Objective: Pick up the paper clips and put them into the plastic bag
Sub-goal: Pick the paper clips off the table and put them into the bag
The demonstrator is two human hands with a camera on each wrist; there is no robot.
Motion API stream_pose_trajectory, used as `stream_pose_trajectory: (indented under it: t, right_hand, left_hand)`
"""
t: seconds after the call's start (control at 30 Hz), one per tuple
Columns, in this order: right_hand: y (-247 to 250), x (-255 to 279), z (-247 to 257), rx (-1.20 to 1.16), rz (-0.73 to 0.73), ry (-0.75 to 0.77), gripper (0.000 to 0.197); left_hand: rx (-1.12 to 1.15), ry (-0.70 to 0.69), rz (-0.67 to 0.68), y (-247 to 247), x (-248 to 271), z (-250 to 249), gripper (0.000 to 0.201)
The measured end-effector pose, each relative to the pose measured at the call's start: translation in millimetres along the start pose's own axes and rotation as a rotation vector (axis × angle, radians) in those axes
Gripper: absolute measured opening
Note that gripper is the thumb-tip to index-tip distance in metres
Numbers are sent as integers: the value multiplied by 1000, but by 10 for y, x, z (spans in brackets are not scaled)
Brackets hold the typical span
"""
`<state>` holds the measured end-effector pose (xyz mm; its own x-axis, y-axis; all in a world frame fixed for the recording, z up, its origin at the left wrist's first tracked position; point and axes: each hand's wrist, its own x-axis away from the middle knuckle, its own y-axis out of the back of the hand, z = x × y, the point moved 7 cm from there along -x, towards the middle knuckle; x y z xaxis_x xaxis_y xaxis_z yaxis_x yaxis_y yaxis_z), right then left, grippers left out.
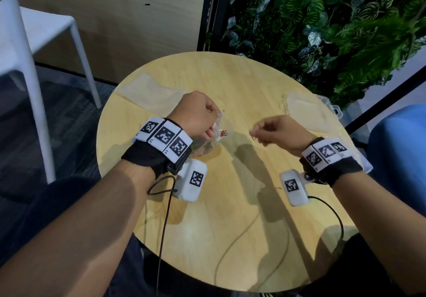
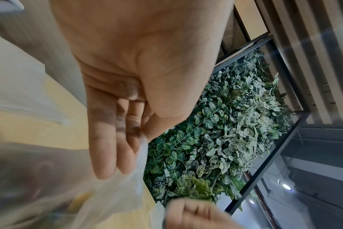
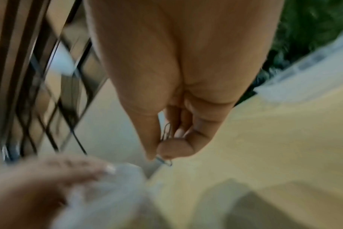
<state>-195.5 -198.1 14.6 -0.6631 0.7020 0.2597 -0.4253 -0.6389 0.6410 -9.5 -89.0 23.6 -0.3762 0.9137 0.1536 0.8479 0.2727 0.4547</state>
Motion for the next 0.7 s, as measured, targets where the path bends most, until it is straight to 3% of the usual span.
stream_pose_trajectory:
  t: [0.07,0.27,0.37,0.43,0.53,0.6,0.7]
  right_hand:
    - [-40,-3,309,-267,-34,36,11]
    - [-307,-187,624,-229,-15,-40,25]
    - [-331,-182,639,-263,-11,-31,14]
    - [-300,-134,722,-79,-28,85,9]
    - [-303,42,948,326,-75,403,12]
    - [-351,175,1028,420,-64,566,18]
    - [-383,274,1024,477,-99,672,14]
  left_hand:
    - [2,-16,-5,-4,-2,-22,25]
    - [40,-55,-32,66,8,-25,19]
    - [72,-40,-50,111,17,-19,18]
    - [93,-30,-40,114,30,-27,18]
    - [139,-8,-7,85,38,-51,17]
    - [213,14,8,86,36,-53,15]
    - [273,18,37,87,48,-80,18]
